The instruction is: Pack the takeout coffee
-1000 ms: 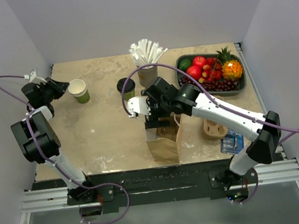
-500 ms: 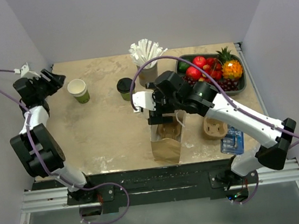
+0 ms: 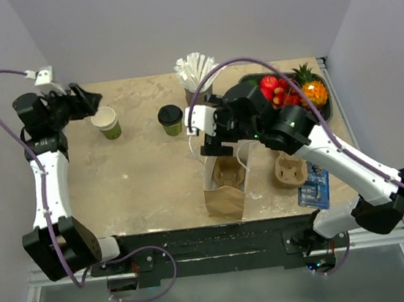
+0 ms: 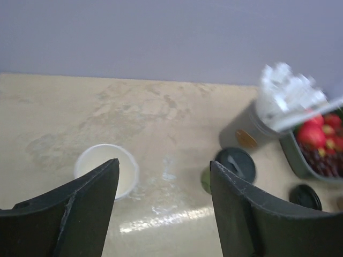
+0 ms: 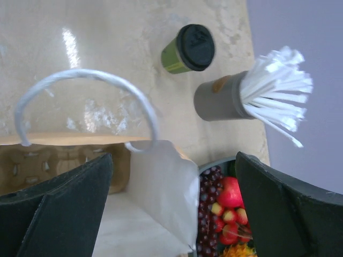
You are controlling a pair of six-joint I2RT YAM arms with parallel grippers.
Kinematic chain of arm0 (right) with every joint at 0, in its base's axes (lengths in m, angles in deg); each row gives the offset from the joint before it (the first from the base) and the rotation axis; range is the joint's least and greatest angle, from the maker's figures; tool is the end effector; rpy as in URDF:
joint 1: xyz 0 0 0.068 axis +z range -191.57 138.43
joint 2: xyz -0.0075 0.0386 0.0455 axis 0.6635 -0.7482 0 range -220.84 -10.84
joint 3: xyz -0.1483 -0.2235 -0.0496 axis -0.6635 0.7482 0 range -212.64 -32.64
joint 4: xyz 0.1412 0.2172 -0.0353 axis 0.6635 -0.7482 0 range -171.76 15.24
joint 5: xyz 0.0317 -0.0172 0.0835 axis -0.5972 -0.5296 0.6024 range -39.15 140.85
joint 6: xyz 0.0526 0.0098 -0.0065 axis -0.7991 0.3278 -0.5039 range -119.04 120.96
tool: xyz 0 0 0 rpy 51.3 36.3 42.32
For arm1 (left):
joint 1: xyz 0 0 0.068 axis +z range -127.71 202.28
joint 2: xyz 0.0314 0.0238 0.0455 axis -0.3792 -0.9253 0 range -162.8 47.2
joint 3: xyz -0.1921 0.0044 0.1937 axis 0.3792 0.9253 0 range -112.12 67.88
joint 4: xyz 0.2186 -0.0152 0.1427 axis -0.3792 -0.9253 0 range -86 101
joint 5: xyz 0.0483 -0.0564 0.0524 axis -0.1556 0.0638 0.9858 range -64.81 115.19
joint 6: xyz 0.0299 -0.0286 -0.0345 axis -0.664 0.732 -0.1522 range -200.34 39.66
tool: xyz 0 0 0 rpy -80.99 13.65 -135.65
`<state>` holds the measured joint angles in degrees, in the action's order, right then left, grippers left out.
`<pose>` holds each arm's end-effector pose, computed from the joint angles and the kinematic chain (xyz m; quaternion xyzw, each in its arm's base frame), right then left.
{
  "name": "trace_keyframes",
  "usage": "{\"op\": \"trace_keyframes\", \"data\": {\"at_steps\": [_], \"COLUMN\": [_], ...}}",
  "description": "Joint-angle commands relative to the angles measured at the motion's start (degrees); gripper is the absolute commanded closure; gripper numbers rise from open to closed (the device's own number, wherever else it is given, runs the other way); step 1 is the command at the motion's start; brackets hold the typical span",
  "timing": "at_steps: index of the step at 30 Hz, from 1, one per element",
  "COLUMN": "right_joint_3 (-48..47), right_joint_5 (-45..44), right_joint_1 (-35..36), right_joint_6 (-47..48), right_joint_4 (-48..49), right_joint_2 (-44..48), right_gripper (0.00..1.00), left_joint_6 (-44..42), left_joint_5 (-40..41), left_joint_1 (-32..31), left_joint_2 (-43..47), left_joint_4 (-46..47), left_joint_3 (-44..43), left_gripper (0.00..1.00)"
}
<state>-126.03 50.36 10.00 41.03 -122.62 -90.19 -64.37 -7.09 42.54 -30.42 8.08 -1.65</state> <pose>0.1777 0.2234 0.4295 -0.6313 0.6163 0.0434 0.4688 0.3035 0.0919 0.3765 -0.0624 0.7595 -0.1915 0.6185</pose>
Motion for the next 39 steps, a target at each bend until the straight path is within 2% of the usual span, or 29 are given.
{"op": "trace_keyframes", "data": {"at_steps": [1,4,5,6,7,8,9,10,12,13,15,16,18,19,20,22,23,24,25,27,29,30,31,33,34,39], "right_joint_3": [-6.79,-10.66,-11.72,-13.13,-16.36,-17.78,-19.28,-23.29,-27.01,-30.33,-31.07,-30.37,-28.18,-25.91,-25.01,-25.09,-26.14,-27.80,-31.82,-33.36,-25.83,-22.14,-15.14,-9.39,-5.88,-2.68], "right_joint_5": [1.71,5.05,6.02,6.81,8.73,10.75,13.04,17.76,22.61,25.42,31.50,32.39,34.67,35.55,36.95,43.09,46.08,52.81,55.66,57.36,57.71,58.23,58.50,57.80,57.01,54.72], "right_joint_1": [-3.93,-9.37,-10.86,-13.58,-15.26,-17.19,-21.21,-22.81,-26.59,-27.31,-29.85,-30.47,-33.01,-34.24,-36.08,-42.93,-45.66,-50.03,-51.38,-51.40,-51.40,-51.40,-51.48,-49.92,-48.60,-41.04], "right_joint_6": [-7.11,-10.62,-11.33,-12.55,-13.52,-14.49,-16.50,-16.95,-16.53,-15.21,-11.45,-10.38,-9.23,-9.31,-9.66,-11.94,-12.04,-8.47,-3.91,8.37,14.82,21.99,25.20,30.82,31.29,30.24], "right_joint_4": [6.63,6.90,6.20,4.89,1.40,-0.47,-2.40,-8.68,-15.22,-22.12,-26.22,-27.63,-26.25,-23.54,-22.21,-20.53,-21.31,-22.97,-29.51,-35.18,-35.11,-35.11,-35.03,-35.11,-35.03,-35.11], "right_joint_2": [4.21,2.28,1.05,-0.18,-1.67,-5.08,-6.68,-9.13,-15.63,-17.31,-19.43,-19.26,-16.29,-14.88,-13.82,-11.98,-11.79,-11.70,-11.27,-8.91,-0.78,2.07,5.31,11.57,12.81,15.72], "right_gripper": [0.01,0.01,0.01,0.01,0.02,0.02,0.02,0.04,0.05,0.07,0.09,0.08,0.07,0.06,0.05,0.05,0.07,0.07,0.08,0.07,0.04,0.01,0.01,0.01,0.01,0.03], "left_joint_6": [-11.65,-17.43,-24.94,-29.20,-33.41,-41.37,-44.67,-47.58,-54.70,-56.99,-61.13,-61.23,-56.08,-52.30,-44.35,-37.36,-34.10,-34.16,-34.16,-32.24,-30.22,-29.68,-28.89,-27.22,-26.69,-24.06], "left_joint_5": [-16.74,-26.51,-28.35,-30.81,-31.96,-33.19,-34.60,-34.87,-34.70,-34.27,-31.12,-28.92,-23.40,-22.84,-21.79,-20.03,-20.11,-19.85,-19.06,-14.87,-15.18,-17.19,-17.56,-17.04,-16.69,-17.12], "left_joint_1": [-8.98,-13.98,-15.66,-17.59,-21.70,-23.57,-25.33,-28.92,-32.36,-36.03,-40.36,-45.16,-48.10,-48.37,-48.38,-48.38,-48.29,-48.29,-48.37,-48.29,-48.29,-48.29,-48.29,-48.38,-48.38,-48.38], "left_joint_2": [9.14,14.60,15.39,16.09,16.01,15.75,14.53,13.74,11.37,10.57,8.21,7.50,5.39,4.77,3.98,1.87,1.34,1.16,1.16,1.07,0.02,-1.37,-1.82,-2.61,-2.71,-2.27], "left_joint_4": [-7.44,-8.49,-10.68,-13.66,-20.74,-24.81,-28.51,-35.25,-41.26,-47.29,-51.99,-54.36,-53.69,-49.94,-48.16,-45.52,-45.51,-45.94,-46.65,-46.39,-46.74,-47.09,-47.00,-46.83,-46.74,-45.69], "left_joint_3": [2.54,5.11,4.33,2.93,-1.17,-3.65,-6.02,-10.92,-15.61,-19.89,-23.08,-24.84,-25.47,-25.99,-26.70,-29.93,-30.74,-31.18,-31.18,-30.57,-31.44,-32.06,-32.67,-32.50,-32.16,-30.40], "left_gripper": [0.27,0.27,0.27,0.28,0.29,0.29,0.29,0.30,0.30,0.30,0.29,0.29,0.30,0.30,0.30,0.28,0.28,0.25,0.24,0.20,0.19,0.19,0.19,0.19,0.19,0.26]}}
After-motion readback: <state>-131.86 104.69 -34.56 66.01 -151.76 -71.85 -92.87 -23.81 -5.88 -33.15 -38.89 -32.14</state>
